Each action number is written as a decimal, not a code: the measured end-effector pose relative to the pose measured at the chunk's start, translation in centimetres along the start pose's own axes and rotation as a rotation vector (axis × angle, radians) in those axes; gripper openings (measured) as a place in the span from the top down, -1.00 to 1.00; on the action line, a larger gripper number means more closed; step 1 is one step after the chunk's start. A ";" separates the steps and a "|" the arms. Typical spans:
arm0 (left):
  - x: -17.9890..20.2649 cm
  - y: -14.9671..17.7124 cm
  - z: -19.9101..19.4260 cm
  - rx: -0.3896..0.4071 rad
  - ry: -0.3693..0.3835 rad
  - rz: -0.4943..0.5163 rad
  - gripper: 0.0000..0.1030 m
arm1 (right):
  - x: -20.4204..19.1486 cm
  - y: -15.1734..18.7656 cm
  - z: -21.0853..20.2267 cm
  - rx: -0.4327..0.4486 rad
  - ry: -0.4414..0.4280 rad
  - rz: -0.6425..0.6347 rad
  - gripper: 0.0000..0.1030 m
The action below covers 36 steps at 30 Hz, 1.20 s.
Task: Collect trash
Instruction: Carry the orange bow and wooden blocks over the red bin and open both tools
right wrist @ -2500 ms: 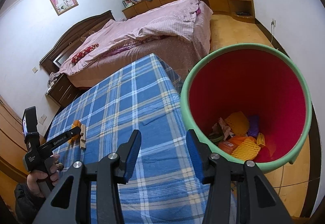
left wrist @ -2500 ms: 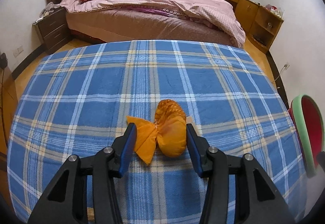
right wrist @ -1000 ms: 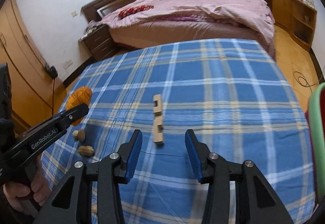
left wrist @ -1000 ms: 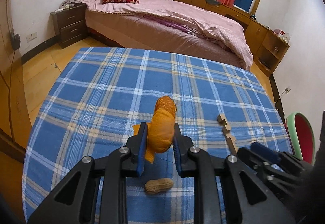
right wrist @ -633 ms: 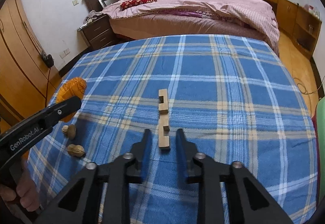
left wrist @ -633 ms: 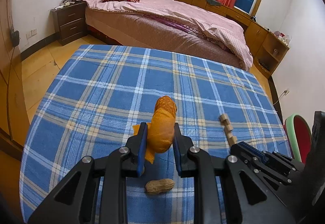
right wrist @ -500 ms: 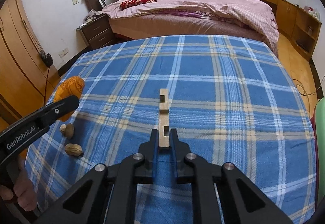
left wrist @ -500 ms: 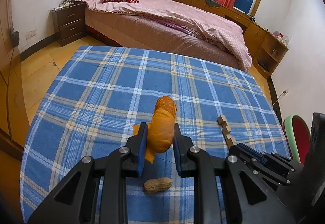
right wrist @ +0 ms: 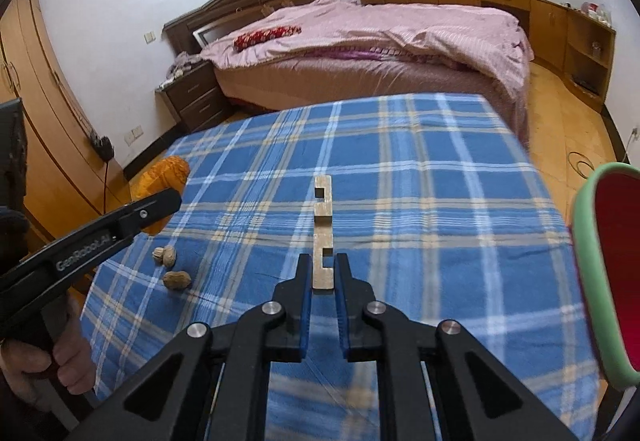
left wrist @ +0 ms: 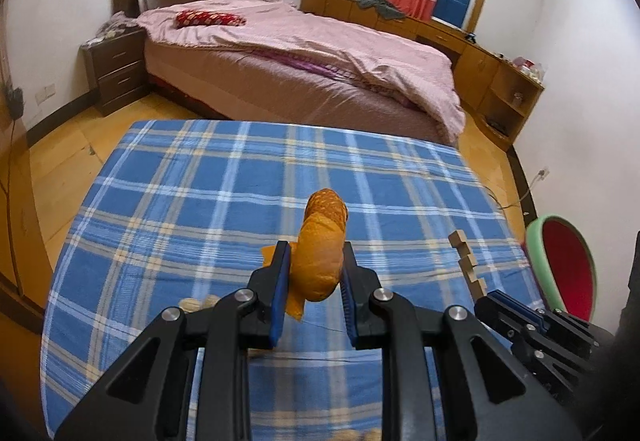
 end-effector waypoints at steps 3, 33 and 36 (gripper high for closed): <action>1.7 0.5 -0.6 0.000 0.025 0.025 0.55 | 0.9 0.4 -1.9 0.029 0.013 0.019 0.76; 19.9 6.1 -0.8 -0.082 0.303 0.293 0.55 | 15.3 7.7 -14.9 0.177 0.285 0.343 0.76; 21.6 6.7 -0.3 -0.093 0.327 0.312 0.55 | 16.8 8.6 -15.3 0.175 0.306 0.375 0.76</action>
Point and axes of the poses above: each gripper's, at about its wrist camera, not at the fingertips, and z roughly the way its jaws point, x to its right, y to its underside, the point moved 3 cm from there along z, roughly the way its jaws point, and after that the axes turned 13 degrees about -z, right-handed, at the moved point
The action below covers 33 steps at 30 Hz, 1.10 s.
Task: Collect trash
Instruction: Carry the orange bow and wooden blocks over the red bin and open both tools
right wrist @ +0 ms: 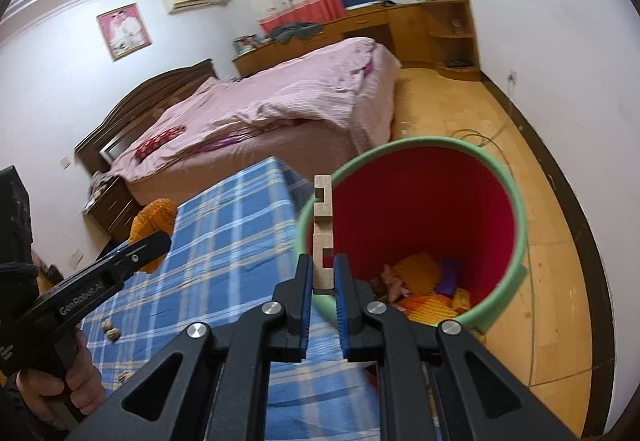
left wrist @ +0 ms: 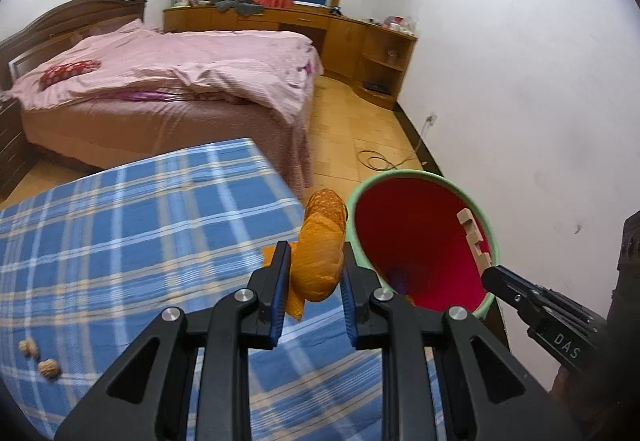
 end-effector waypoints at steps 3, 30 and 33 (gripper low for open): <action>1.6 0.1 1.1 -0.009 0.021 0.022 0.55 | 1.7 0.2 0.1 -0.004 0.021 0.024 0.76; 6.8 2.1 9.0 -0.131 0.057 0.090 0.15 | 8.5 1.9 3.4 -0.058 0.011 0.101 0.45; 6.4 2.2 8.3 -0.126 0.052 0.074 0.16 | 8.1 1.8 3.2 -0.055 -0.001 0.093 0.35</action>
Point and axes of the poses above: each gripper's, at about its wrist camera, not at the fingertips, and z roughly the way its jaws point, x to its right, y to its underside, the point moved 3 cm from there along z, roughly the way its jaws point, and after that the axes turned 13 degrees about -z, right-handed, at the moved point
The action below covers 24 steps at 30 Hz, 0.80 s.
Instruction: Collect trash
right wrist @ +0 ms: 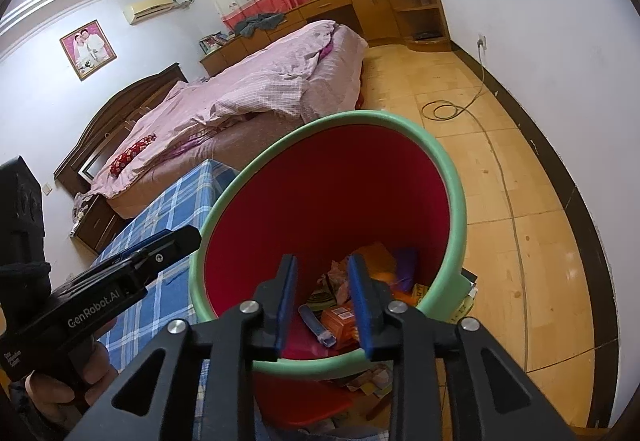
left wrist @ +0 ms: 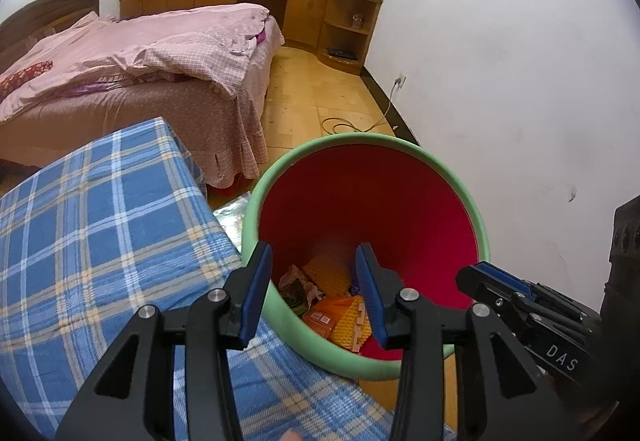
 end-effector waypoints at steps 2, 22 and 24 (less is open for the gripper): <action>-0.3 0.2 -0.5 0.003 -0.004 -0.010 0.16 | -0.3 0.0 -0.2 0.005 -0.006 -0.006 0.24; -5.2 2.4 -9.2 0.083 -0.096 -0.070 0.16 | -6.5 0.6 -4.2 0.048 -0.039 -0.077 -0.30; -5.7 2.7 -10.2 0.097 -0.110 -0.078 0.16 | -7.7 0.8 -4.6 0.051 -0.049 -0.095 -0.31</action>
Point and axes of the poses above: each gripper's, at about its wrist camera, not at the fingertips, and z roughly the way its jaws point, x to its right, y to its underside, the point moved 3 cm from there along z, roughly the way its jaws point, and after that the axes turned 13 degrees about -z, right-handed, at the moved point
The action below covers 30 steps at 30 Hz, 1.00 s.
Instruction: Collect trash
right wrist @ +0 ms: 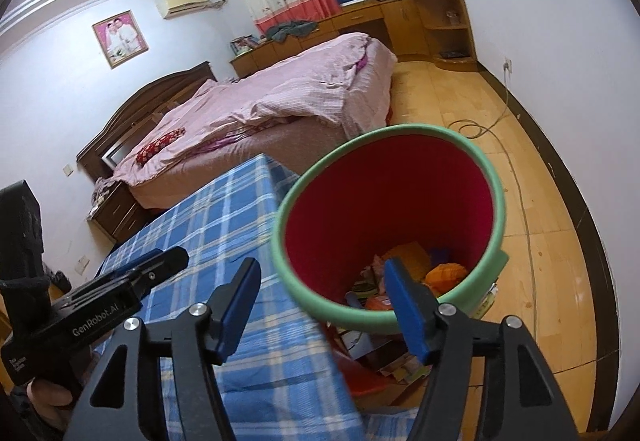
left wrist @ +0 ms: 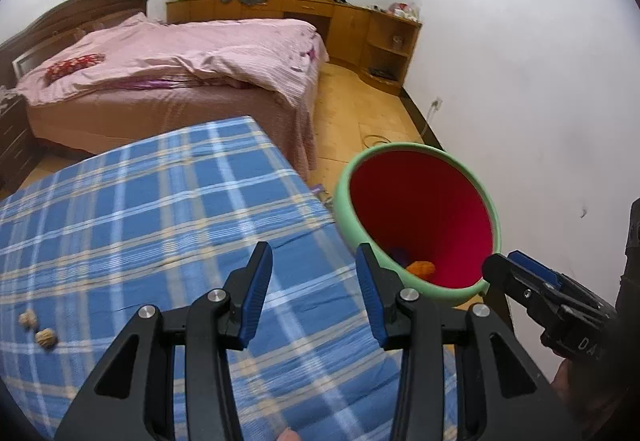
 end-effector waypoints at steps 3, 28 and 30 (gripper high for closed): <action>-1.2 0.2 -1.3 0.016 -0.023 -0.015 0.16 | -1.5 0.1 -0.5 0.010 -0.013 -0.022 -0.35; -9.0 3.8 -8.5 0.166 -0.214 -0.100 0.16 | -10.9 3.0 -2.8 0.099 -0.043 -0.153 -0.55; -9.2 4.1 -8.7 0.170 -0.222 -0.102 0.16 | -11.1 3.3 -2.9 0.103 -0.038 -0.157 -0.57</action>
Point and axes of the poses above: each gripper's, at about its wrist camera, not at the fingertips, and z roughly the way its jaws point, x to its right, y to its underside, the point moved 3 cm from there along z, roughly the way its jaws point, and after that the axes turned 13 degrees about -z, right-handed, at the moved point
